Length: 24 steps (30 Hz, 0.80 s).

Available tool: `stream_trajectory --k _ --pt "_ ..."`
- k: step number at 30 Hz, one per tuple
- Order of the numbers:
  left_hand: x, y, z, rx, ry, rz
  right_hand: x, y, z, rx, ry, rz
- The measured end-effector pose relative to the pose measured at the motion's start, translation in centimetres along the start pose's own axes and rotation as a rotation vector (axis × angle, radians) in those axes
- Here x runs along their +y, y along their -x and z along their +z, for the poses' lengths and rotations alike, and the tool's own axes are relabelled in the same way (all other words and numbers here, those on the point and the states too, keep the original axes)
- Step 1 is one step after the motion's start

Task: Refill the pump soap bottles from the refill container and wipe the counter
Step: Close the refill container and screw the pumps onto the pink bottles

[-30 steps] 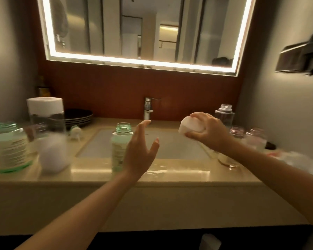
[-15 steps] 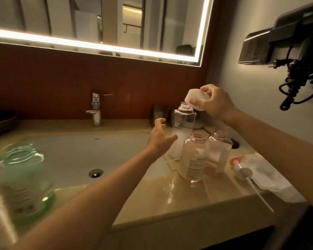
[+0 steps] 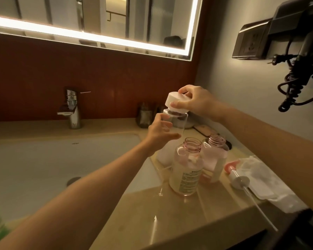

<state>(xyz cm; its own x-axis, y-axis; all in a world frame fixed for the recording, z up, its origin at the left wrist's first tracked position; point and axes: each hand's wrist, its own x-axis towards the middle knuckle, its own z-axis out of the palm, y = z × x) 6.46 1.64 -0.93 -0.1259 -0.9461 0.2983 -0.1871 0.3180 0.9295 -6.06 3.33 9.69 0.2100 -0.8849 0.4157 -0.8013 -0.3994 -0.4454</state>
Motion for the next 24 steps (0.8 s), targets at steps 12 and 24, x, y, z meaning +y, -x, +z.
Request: stream_trajectory --k 12,24 --pt "2.7 5.8 -5.8 0.016 -0.029 0.051 -6.9 2.4 -0.4 -0.036 -0.040 -0.122" --pt "1.7 16.7 -9.2 0.057 -0.006 0.039 -13.2 10.0 2.0 -0.205 -0.062 -0.164"
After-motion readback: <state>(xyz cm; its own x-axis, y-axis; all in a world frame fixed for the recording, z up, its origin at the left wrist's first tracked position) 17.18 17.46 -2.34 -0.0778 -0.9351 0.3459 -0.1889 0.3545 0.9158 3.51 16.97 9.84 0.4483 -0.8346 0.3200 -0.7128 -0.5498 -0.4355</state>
